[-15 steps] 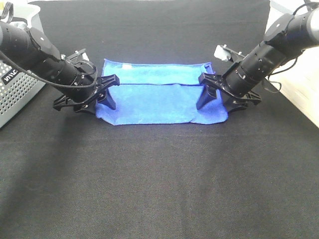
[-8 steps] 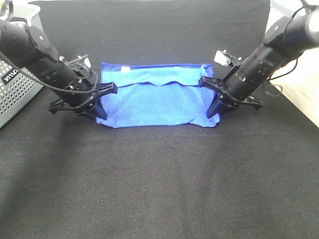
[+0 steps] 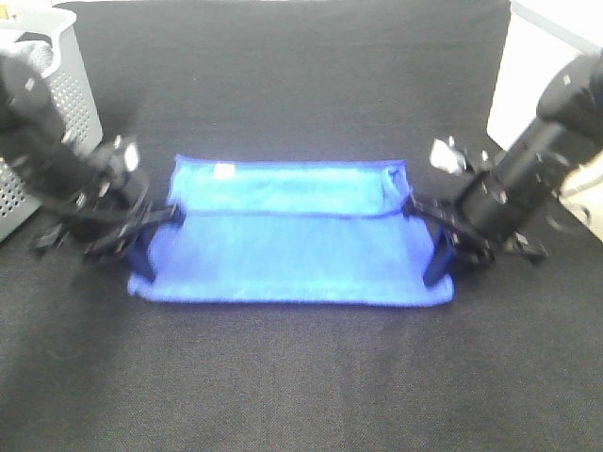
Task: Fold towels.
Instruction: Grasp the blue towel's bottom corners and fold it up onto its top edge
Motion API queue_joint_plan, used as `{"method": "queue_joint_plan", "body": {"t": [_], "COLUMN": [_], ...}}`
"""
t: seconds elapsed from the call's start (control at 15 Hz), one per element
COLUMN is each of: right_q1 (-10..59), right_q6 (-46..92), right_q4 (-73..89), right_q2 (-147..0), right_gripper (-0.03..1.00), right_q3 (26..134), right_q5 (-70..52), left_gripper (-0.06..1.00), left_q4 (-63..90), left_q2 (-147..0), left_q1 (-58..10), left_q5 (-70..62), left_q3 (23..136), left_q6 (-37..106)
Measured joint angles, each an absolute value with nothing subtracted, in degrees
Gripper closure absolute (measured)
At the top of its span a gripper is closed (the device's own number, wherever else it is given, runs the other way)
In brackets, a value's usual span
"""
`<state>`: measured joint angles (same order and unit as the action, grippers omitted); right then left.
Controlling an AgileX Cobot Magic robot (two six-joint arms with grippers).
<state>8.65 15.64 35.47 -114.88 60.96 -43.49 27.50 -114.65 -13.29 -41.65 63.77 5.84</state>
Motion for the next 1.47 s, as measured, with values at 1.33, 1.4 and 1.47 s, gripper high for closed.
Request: {"method": "queue_joint_plan", "body": {"t": [1.33, 1.4, 1.47], "right_q1": [8.5, 8.5, 8.5], "right_q6": [11.4, 11.3, 11.3], "right_q4": [31.7, 31.6, 31.3], "right_q2": [-132.2, -132.1, -132.1], "right_gripper": [0.63, 0.39, 0.19], "right_q3": [95.5, 96.1, 97.3], "right_q5": [-42.2, -44.2, -47.2], "left_gripper": [0.57, 0.39, 0.26], "left_q4": [24.8, 24.7, 23.9], "left_q2": [-131.9, -131.8, -131.7], "left_q1": [-10.7, -10.7, -10.7], "left_q5": [-38.2, -38.4, -39.1], "left_q3": [98.0, 98.1, 98.3], "left_q6": [-2.8, -2.8, -2.9]}}
